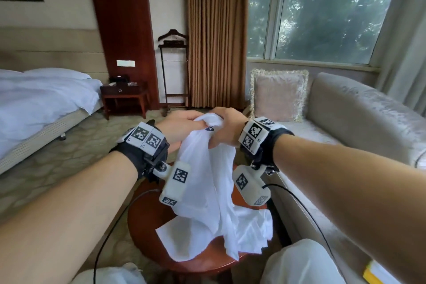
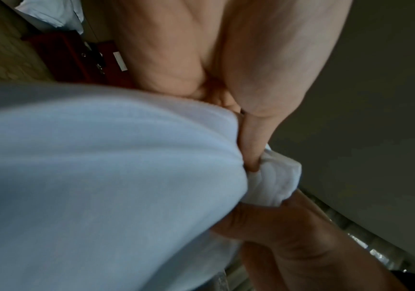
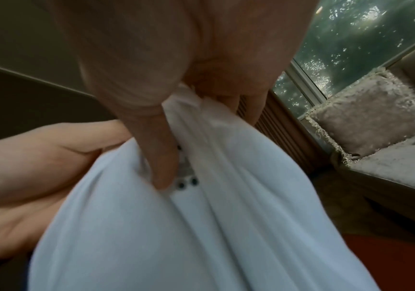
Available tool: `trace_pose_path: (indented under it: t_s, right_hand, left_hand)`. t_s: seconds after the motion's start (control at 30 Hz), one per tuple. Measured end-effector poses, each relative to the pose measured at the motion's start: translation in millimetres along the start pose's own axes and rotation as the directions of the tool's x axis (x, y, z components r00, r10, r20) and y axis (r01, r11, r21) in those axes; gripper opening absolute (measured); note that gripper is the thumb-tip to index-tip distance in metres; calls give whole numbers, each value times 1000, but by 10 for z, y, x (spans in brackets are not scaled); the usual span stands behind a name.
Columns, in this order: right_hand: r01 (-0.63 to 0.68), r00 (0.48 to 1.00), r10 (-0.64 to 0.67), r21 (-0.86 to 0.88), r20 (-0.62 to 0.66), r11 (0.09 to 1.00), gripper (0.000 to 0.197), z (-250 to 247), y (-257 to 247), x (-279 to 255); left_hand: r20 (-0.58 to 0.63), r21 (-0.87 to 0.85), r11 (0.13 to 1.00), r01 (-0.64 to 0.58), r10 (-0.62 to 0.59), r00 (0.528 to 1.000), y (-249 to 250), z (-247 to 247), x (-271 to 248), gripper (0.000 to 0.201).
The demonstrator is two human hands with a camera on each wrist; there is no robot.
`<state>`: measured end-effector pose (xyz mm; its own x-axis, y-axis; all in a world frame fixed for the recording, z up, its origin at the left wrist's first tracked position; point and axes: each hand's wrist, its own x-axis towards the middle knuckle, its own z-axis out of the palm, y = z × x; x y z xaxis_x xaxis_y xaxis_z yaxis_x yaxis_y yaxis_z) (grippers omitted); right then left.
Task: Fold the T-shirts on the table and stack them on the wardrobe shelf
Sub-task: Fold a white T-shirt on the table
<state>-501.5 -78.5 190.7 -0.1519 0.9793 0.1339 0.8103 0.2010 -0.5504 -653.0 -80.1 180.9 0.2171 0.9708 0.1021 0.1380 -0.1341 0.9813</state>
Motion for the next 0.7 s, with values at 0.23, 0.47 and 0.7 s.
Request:
trace_pose_path:
  t_s: [0.23,0.47,0.7]
  right_hand:
    - [-123,964,186,298,-190,947,17,-98,116,12]
    - [-253,918,350,403,-188,880,20,-307,152,-91]
    - [-94,978,110,97,-176,991,56,-149,126,-117]
  left_hand:
    - [39,54,993,106,-109,993,-132,-69,-17,42]
    - [-231,106,990,91,-65,971,-234,1,128,24]
    - [-64,341,897,-280,320,945,36,79,103,12]
